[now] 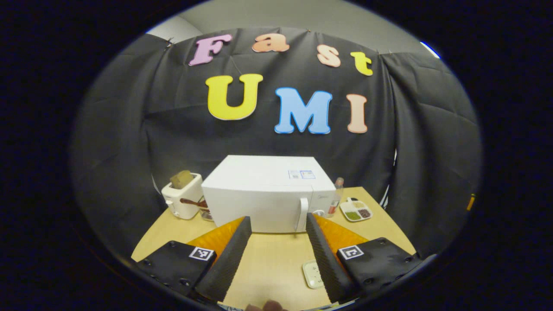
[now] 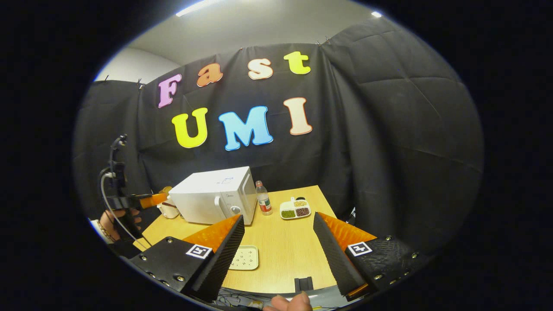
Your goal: Open the microwave oven with the left hand, put the food in, and close the microwave oven.
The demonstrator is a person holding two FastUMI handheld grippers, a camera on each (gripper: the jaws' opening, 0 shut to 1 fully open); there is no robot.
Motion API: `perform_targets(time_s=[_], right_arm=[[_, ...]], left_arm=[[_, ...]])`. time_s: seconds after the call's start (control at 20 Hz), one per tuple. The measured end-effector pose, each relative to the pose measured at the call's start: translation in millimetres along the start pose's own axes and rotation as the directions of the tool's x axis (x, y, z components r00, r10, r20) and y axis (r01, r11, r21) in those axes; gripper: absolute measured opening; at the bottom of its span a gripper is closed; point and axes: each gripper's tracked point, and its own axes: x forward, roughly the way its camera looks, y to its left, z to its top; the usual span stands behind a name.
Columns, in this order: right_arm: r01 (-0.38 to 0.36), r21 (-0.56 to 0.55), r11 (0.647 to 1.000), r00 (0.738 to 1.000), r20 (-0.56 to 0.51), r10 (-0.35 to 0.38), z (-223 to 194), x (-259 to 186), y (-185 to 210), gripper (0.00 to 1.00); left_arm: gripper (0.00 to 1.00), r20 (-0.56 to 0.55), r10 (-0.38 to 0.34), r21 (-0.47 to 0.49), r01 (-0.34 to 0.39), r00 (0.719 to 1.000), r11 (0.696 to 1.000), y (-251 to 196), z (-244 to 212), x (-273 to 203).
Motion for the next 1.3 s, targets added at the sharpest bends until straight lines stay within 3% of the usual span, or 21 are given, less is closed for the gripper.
perform_targets(time_s=[0.15,0.3,0.45,0.65,0.85,0.95,1.0,1.15,1.25,1.3], right_arm=[[-0.069,-0.04,0.997,0.998,-0.015,0.069,19,9,13,0.98],[-0.091,-0.109,0.99,0.99,0.102,0.102,89,3,39,0.98],[-0.033,-0.224,0.974,0.97,0.228,0.085,144,-13,66,0.98],[-0.079,-0.279,0.957,0.937,0.306,0.166,170,-14,130,0.98],[-0.188,-0.248,0.95,0.943,0.225,0.246,147,3,178,0.98],[-0.229,-0.233,0.945,0.944,0.184,0.274,139,8,200,0.94],[-0.231,-0.239,0.943,0.947,0.169,0.274,138,11,207,0.98],[-0.157,-0.277,0.948,0.957,0.195,0.216,145,17,213,0.98],[-0.153,-0.286,0.946,0.958,0.193,0.213,138,14,228,0.98],[-0.159,-0.282,0.946,0.956,0.194,0.218,137,12,235,0.98]], left_arm=[[0.89,0.152,-0.03,-0.015,0.033,0.988,0.999,-30,75,-74],[0.88,0.271,-0.057,-0.002,0.06,0.961,0.998,-44,139,-124],[0.88,0.35,-0.113,-0.028,0.131,0.93,0.991,-58,180,-163],[0.87,0.399,-0.106,-0.021,0.125,0.911,0.992,-38,186,-195],[0.9,0.389,-0.086,-0.042,0.111,0.917,0.993,-5,162,-216],[0.92,0.389,-0.059,-0.057,0.088,0.92,0.994,23,154,-232],[0.92,0.386,-0.057,-0.069,0.091,0.921,0.994,31,151,-233],[0.88,0.397,-0.092,-0.11,0.147,0.913,0.983,47,152,-238],[0.87,0.4,-0.089,-0.117,0.147,0.912,0.982,64,149,-238],[0.92,0.398,-0.089,-0.108,0.143,0.913,0.984,69,147,-238]])
